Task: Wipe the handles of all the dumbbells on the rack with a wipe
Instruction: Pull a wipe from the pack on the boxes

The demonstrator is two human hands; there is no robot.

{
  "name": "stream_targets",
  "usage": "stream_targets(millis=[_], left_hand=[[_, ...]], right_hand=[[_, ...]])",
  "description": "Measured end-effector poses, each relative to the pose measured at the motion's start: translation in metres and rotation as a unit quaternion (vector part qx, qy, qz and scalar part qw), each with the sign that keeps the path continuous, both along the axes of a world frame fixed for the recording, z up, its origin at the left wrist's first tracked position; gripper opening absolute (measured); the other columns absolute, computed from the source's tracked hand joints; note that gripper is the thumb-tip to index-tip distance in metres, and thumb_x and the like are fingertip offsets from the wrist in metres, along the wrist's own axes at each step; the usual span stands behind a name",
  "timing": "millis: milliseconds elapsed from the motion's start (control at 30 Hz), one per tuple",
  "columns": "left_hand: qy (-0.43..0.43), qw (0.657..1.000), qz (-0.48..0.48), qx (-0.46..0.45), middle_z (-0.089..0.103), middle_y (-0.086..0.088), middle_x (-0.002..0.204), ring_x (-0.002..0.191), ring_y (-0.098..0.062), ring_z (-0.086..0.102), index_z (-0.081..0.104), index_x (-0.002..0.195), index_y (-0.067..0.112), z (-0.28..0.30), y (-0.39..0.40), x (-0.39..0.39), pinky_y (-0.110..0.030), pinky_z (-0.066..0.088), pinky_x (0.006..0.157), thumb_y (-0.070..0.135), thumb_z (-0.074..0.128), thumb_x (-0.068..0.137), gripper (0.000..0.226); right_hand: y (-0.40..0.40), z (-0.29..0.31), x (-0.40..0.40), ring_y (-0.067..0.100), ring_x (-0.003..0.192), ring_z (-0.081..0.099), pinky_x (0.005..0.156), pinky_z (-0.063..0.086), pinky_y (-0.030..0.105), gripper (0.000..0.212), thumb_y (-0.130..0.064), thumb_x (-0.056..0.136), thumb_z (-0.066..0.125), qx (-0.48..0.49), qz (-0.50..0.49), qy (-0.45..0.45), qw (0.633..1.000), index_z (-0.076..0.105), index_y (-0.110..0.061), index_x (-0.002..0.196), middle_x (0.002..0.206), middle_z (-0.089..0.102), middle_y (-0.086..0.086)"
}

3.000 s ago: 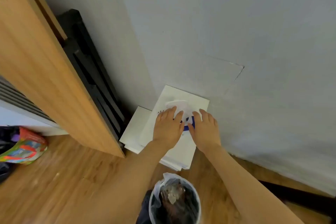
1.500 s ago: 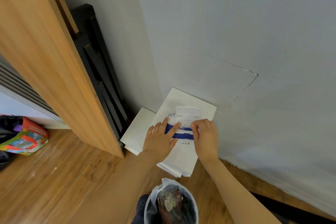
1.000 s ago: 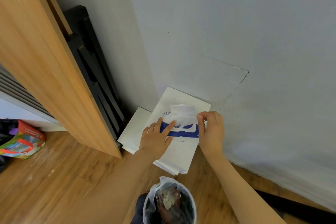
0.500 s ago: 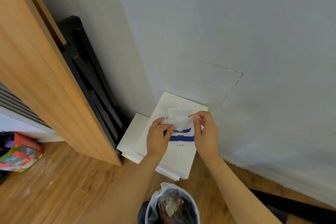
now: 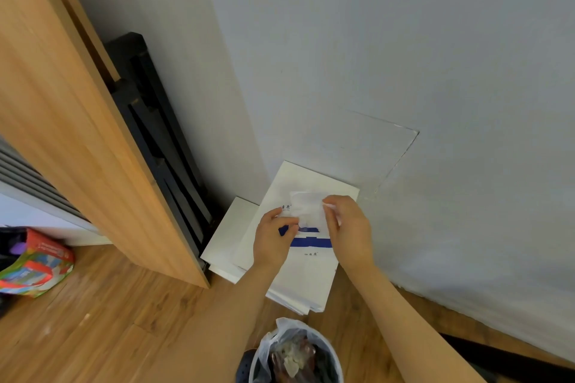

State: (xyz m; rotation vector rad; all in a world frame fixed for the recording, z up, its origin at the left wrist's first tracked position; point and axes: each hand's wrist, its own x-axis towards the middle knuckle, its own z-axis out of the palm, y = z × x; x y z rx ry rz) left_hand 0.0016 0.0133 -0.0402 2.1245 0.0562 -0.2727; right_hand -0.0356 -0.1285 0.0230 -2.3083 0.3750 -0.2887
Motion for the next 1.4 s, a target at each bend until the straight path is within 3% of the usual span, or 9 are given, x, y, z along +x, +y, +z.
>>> stream_targets(millis=[133,267,367,567,700,1000,1100,1267,1400], left_hand=[[0.001,1.0,-0.013,0.011,0.052,0.0,0.139,0.121,-0.019,0.053,0.071,0.111,0.019,0.0,0.001,0.0,-0.02,0.04,0.099,0.022,0.061,0.095,0.018],[0.001,0.999,-0.027,0.019,0.051,0.0,0.141,0.124,-0.019,0.051,0.072,0.111,0.02,0.0,0.001,0.003,-0.022,0.039,0.103,0.022,0.061,0.096,0.018],[0.003,0.999,-0.035,0.032,0.05,0.001,0.141,0.123,-0.019,0.051,0.071,0.112,0.021,0.0,0.002,0.003,-0.022,0.04,0.101,0.024,0.061,0.096,0.019],[0.004,0.999,-0.031,0.037,0.05,0.001,0.141,0.123,-0.019,0.051,0.071,0.11,0.023,0.0,0.001,0.003,-0.019,0.039,0.097,0.025,0.061,0.096,0.018],[0.003,0.999,-0.03,0.042,0.05,0.0,0.141,0.123,-0.02,0.052,0.071,0.11,0.022,0.003,0.0,0.003,-0.026,0.042,0.102,0.025,0.061,0.096,0.018],[-0.001,0.998,-0.027,0.063,0.049,0.0,0.142,0.124,-0.02,0.051,0.071,0.11,0.022,0.007,-0.003,0.003,-0.028,0.045,0.101,0.026,0.06,0.096,0.018],[0.0,0.998,-0.024,0.061,0.049,0.0,0.143,0.124,-0.02,0.051,0.071,0.112,0.022,0.008,-0.004,0.003,-0.028,0.044,0.102,0.027,0.06,0.096,0.02],[0.015,1.0,-0.004,0.023,0.052,0.0,0.14,0.121,-0.019,0.053,0.07,0.112,0.019,0.01,-0.004,0.005,-0.018,0.04,0.095,0.024,0.063,0.095,0.019],[0.048,0.996,0.036,-0.068,0.059,0.001,0.129,0.111,-0.017,0.059,0.067,0.107,0.023,0.012,-0.006,0.008,-0.018,0.046,0.09,0.019,0.067,0.092,0.016]], right_hand=[[0.001,-0.026,0.002,0.007,0.102,0.053,0.075,0.033,-0.008,0.028,-0.021,0.102,0.043,-0.048,0.053,0.105,0.992,0.056,-0.018,0.126,0.133,0.052,0.001],[0.002,-0.033,-0.005,0.023,0.125,0.047,0.106,0.036,0.028,0.036,-0.033,0.102,0.039,-0.137,0.09,0.101,0.981,0.059,-0.015,0.126,0.138,0.051,0.006],[0.001,-0.032,-0.009,0.02,0.13,0.041,0.109,0.033,0.029,0.037,-0.032,0.1,0.041,-0.114,0.074,0.14,0.981,0.052,-0.018,0.133,0.144,0.044,0.004],[0.004,-0.025,-0.009,0.021,0.118,0.053,0.096,0.043,0.024,0.04,-0.023,0.095,0.057,-0.013,0.009,0.141,0.99,0.049,-0.016,0.134,0.136,0.05,0.005],[0.005,-0.019,-0.01,0.007,0.086,0.057,0.068,0.044,0.007,0.034,-0.026,0.094,0.056,0.036,-0.007,0.147,0.988,0.053,-0.017,0.127,0.127,0.06,0.004],[-0.016,0.016,-0.002,0.024,0.097,0.061,0.082,0.045,0.019,0.015,-0.011,0.092,0.061,0.015,-0.055,-0.018,0.998,0.069,-0.008,0.104,0.113,0.062,0.01],[-0.013,0.014,0.0,0.021,0.098,0.059,0.083,0.049,0.023,0.016,-0.015,0.095,0.056,0.027,-0.05,0.031,0.998,0.06,-0.01,0.109,0.114,0.059,0.007],[-0.004,-0.012,-0.009,0.011,0.086,0.062,0.055,0.048,0.007,0.015,-0.018,0.099,0.05,0.096,-0.027,0.136,0.986,0.05,-0.018,0.114,0.108,0.058,-0.003],[0.0,-0.023,-0.011,0.018,0.109,0.054,0.085,0.046,0.019,0.026,-0.022,0.096,0.055,0.022,-0.008,0.14,0.99,0.051,-0.015,0.12,0.133,0.047,0.006]])
